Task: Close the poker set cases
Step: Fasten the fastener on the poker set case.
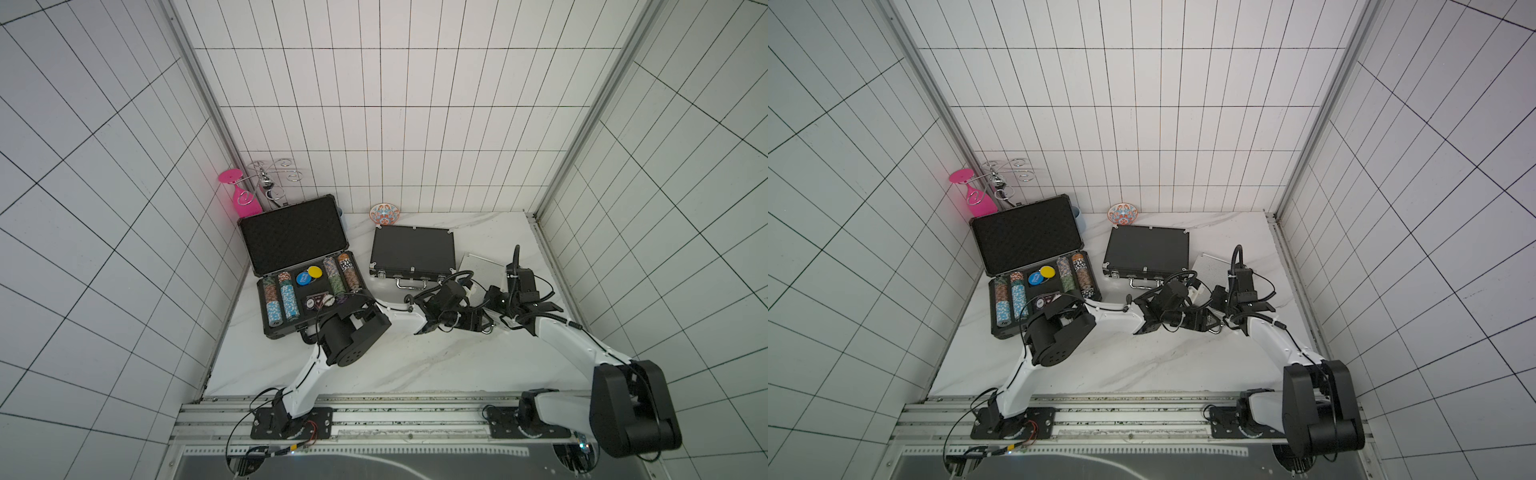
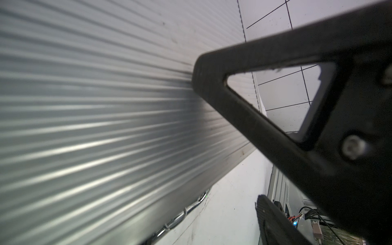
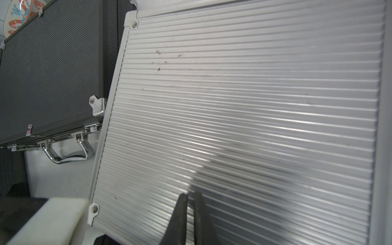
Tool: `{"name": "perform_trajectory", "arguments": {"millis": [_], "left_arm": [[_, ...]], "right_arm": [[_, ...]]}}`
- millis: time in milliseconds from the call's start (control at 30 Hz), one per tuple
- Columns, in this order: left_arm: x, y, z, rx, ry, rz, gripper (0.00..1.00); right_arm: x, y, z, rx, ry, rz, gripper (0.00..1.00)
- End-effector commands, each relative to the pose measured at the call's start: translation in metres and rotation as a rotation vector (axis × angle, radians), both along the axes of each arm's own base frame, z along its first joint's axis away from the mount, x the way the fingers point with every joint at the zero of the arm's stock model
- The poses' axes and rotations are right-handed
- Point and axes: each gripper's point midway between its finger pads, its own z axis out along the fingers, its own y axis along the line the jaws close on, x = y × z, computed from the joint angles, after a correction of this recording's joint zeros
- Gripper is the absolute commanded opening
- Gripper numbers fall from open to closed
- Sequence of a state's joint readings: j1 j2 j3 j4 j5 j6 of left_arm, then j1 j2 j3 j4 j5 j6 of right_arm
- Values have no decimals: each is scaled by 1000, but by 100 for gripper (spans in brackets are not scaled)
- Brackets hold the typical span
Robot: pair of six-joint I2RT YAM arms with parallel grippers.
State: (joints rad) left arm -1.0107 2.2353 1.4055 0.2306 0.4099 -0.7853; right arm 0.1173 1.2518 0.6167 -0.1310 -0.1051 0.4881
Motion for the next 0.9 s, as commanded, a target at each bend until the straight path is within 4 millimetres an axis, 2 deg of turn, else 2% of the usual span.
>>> {"name": "perform_trajectory", "arguments": {"millis": [0, 633, 867], "left_arm": [[1, -3, 15, -70, 22, 1, 75], [8, 1, 44, -124, -10, 43, 75], [5, -2, 38, -129, 11, 35, 75]], "right_arm": [[-30, -13, -29, -49, 186, -24, 12], [-31, -16, -29, -50, 185, -26, 12], [-34, -17, -33, -56, 195, -29, 12]]}}
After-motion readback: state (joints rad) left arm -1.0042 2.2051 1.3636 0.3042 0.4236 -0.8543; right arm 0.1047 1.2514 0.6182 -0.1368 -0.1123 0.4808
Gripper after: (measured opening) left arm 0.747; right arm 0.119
